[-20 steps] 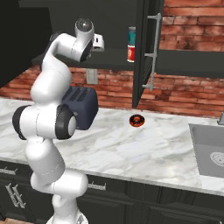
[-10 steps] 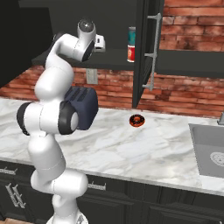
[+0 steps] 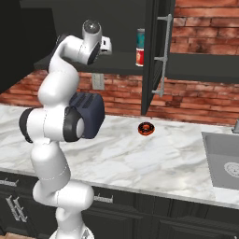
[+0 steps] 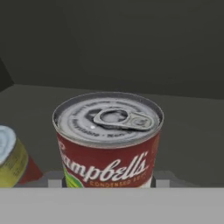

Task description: Stack two cans on top of the other two cans in the cabinet.

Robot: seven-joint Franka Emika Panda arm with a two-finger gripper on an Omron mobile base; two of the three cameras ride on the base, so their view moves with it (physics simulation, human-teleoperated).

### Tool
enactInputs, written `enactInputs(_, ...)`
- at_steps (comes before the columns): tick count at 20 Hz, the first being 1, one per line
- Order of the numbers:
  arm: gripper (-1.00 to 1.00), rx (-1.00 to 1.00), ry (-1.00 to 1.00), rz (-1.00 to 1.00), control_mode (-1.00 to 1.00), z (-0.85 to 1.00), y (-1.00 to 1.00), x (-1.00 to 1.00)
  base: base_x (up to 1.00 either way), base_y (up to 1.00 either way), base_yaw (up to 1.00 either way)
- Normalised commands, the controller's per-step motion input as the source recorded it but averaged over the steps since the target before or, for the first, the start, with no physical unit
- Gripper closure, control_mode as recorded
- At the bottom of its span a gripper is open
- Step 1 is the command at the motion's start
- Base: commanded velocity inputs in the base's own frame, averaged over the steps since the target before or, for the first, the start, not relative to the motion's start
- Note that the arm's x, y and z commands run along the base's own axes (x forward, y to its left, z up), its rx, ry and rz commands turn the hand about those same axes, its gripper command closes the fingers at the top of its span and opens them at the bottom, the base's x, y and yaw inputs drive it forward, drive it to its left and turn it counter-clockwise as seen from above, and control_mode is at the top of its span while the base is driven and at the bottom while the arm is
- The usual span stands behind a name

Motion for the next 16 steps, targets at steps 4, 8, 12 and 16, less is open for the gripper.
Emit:
enactInputs(4,1.0,0.02,0.0,0.0,-1.0,0.02,0.0,-0.16,0.0,0.0,0.0)
enactInputs(8,1.0,0.06,-0.06,0.0,-1.0,0.12,0.0,-0.35,0.0,0.0,0.0)
enactInputs(12,1.0,0.08,-0.2,0.0,-1.0,0.15,0.0,-0.41,0.0,0.0,0.0)
enactInputs(16,1.0,0.01,-0.16,0.0,-1.0,0.25,0.0,-0.34,0.0,0.0,0.0)
